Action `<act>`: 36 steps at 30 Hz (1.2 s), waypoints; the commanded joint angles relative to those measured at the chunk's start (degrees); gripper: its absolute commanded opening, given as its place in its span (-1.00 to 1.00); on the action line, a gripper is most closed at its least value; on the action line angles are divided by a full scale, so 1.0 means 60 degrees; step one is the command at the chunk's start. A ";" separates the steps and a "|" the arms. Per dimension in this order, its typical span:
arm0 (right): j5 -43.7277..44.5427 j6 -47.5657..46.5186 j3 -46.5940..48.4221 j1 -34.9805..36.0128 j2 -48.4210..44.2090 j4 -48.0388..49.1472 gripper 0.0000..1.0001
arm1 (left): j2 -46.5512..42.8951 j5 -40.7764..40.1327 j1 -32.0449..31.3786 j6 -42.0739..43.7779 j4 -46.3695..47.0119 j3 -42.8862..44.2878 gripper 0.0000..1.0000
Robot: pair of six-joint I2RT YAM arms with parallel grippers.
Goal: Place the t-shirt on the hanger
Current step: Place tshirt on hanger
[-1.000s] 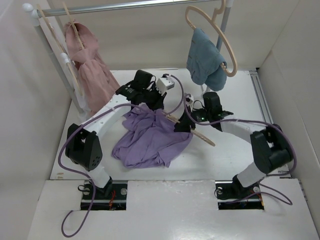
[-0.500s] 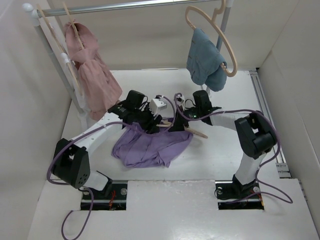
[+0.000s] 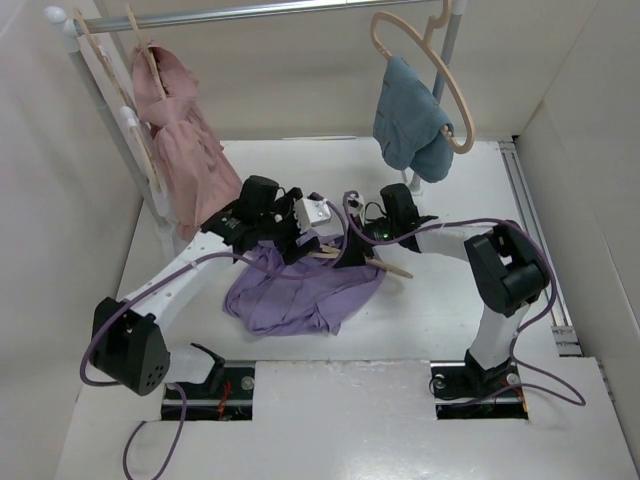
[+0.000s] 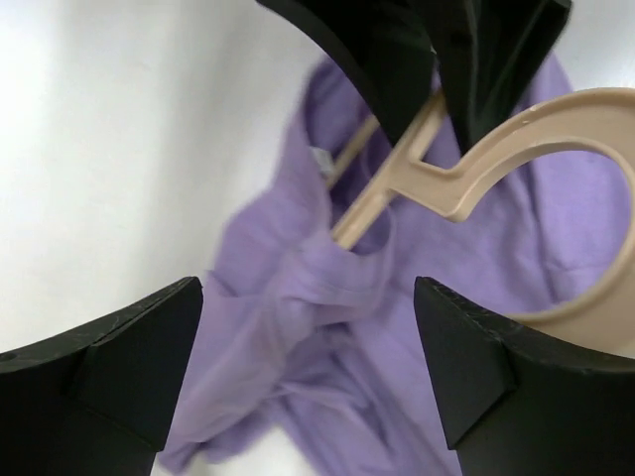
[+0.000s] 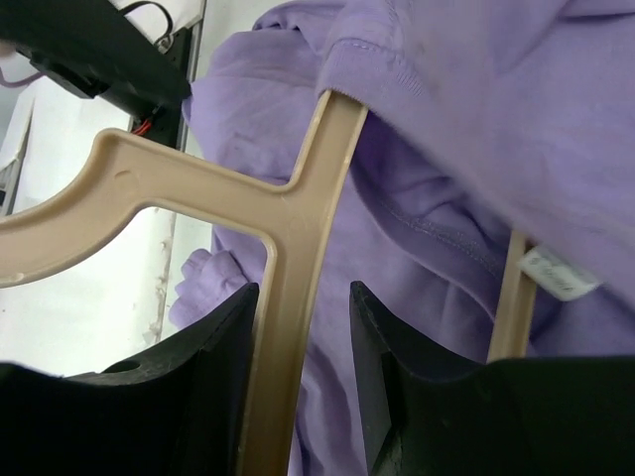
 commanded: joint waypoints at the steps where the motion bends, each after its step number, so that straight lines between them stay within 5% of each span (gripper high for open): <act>1: -0.0086 -0.0120 0.0222 0.0033 -0.0004 0.0584 -1.00 | -0.0476 -0.0129 -0.0020 0.1278 0.0528 -0.0209 0.72; 6: -0.0086 -0.0032 0.0309 0.0033 -0.0004 0.0584 -1.00 | -0.0140 0.0060 0.0067 0.2346 0.0031 0.0114 0.76; 11: -0.0086 -0.0032 0.0310 0.0033 -0.0092 0.0584 -1.00 | 0.0240 0.0470 0.0405 0.4948 -0.1240 0.0155 0.82; 25: -0.0174 0.0056 0.0399 0.0209 -0.0180 0.0496 -1.00 | 0.1648 -0.0236 0.0390 0.4895 0.0939 0.0186 0.89; 36: -0.0262 0.0056 0.0500 0.0209 -0.0180 0.0408 -1.00 | 0.3299 0.0806 0.0478 0.7137 -0.0334 0.1093 0.82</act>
